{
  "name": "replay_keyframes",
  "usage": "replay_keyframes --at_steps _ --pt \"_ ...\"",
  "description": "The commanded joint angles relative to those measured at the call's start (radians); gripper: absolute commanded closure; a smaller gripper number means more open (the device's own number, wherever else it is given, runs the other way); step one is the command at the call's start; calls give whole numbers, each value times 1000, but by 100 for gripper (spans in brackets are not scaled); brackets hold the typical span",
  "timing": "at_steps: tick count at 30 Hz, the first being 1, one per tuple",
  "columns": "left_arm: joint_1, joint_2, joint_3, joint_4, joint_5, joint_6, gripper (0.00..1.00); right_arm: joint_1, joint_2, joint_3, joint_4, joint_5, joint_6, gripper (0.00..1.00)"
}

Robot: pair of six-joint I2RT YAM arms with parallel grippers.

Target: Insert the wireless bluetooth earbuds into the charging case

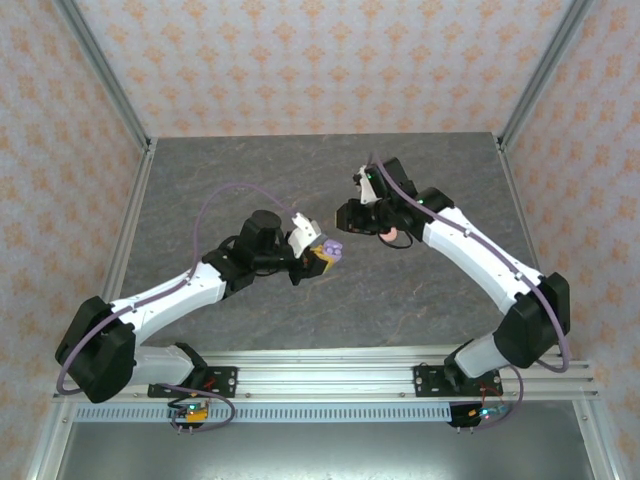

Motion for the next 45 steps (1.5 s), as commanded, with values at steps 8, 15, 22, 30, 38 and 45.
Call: replay_keyframes --at_steps 8,15,22,30,38,45 --pt "-12 -14 47 -16 32 36 93 5 63 67 -83 -107 -9 74" --pt "-11 6 60 -2 22 9 93 22 86 78 -111 -124 -35 74" --pt "-12 35 75 9 -19 -36 93 36 93 81 -128 -140 -54 74" --pt "-3 75 93 21 -65 -99 93 36 80 72 -134 -108 -60 74" --pt "21 84 93 38 -85 -150 92 36 85 67 -137 -114 -62 74" --pt "29 92 94 51 -88 -178 92 36 81 60 -142 -100 -64 74"
